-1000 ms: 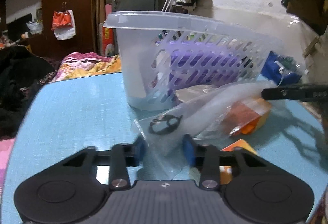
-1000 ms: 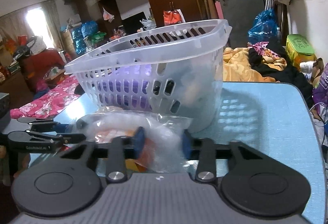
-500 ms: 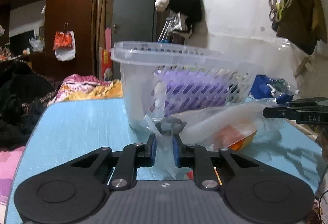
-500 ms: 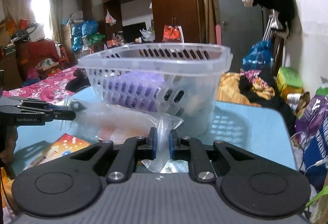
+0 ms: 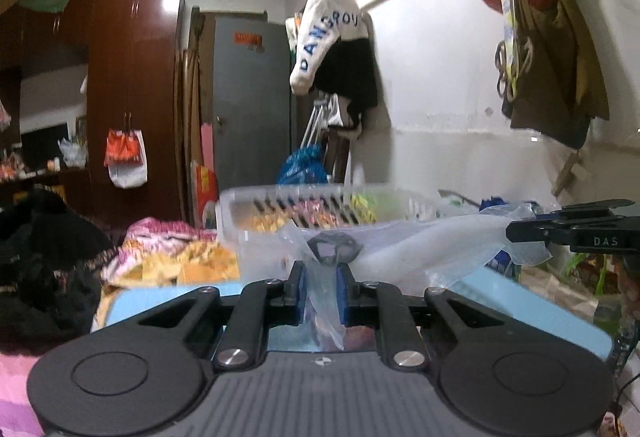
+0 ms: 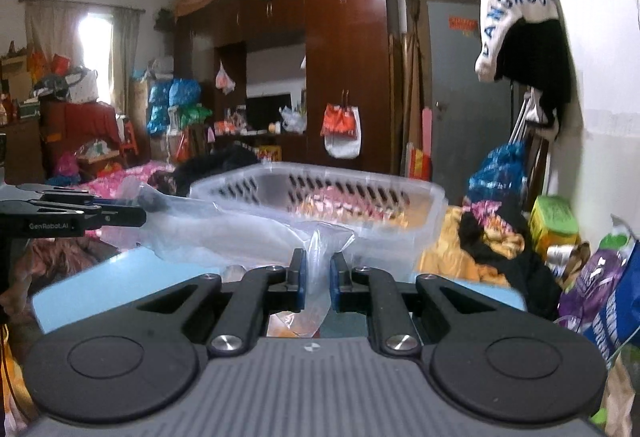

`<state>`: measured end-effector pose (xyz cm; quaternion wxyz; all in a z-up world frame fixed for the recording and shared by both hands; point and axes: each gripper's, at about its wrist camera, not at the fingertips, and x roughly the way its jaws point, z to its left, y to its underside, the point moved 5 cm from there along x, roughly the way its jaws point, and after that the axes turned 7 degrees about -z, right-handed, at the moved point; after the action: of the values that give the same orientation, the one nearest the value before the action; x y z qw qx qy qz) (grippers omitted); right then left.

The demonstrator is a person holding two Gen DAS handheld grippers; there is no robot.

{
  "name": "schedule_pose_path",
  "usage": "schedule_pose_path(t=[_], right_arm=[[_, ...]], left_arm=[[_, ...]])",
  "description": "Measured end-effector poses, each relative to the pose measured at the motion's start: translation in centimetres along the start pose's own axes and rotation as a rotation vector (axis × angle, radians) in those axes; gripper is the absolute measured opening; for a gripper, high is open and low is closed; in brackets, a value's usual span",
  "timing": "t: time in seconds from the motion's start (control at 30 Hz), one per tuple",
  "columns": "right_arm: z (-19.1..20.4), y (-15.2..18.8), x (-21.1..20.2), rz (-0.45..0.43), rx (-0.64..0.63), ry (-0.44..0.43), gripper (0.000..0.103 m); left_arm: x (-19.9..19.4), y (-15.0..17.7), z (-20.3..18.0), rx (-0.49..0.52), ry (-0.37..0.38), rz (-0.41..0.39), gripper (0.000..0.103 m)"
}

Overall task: Organize objects
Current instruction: 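Lift the plastic bag over the basket and open both grippers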

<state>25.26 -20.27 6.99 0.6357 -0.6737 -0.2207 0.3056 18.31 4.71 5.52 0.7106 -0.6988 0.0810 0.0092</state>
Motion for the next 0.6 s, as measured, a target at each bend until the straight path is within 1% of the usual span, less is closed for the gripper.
schedule_pose_path(t=[0.1,0.17,0.3,0.43,0.6], right_arm=[[-0.7,-1.9,1.1,-0.015,-0.001,0.013,0.013],[-1.4,-3.0,2.1,-0.023,0.001,0.023,0.013],[-2.5,-4.1,4.1,-0.025,-0.008,0.051,0.013],[-3.9,-4.1,6.6,-0.007,-0.007,0.084,0.013],[-5.0,-3.1,9.7,0.044,-0.012,0.117,0.013]], left_arm=[[0.9,-2.3,0.0,0.025,-0.019,-0.021,0.019],[2.1,-3.7,0.2,0.033,-0.025,-0.017,0.019],[4.9,-6.6,0.7,0.046,-0.035,-0.026,0.019],[7.8,-7.5,0.9,0.063,-0.034,-0.004,0.019],[11.9,-6.7,2.0,0.063,-0.065,0.053,0.019]])
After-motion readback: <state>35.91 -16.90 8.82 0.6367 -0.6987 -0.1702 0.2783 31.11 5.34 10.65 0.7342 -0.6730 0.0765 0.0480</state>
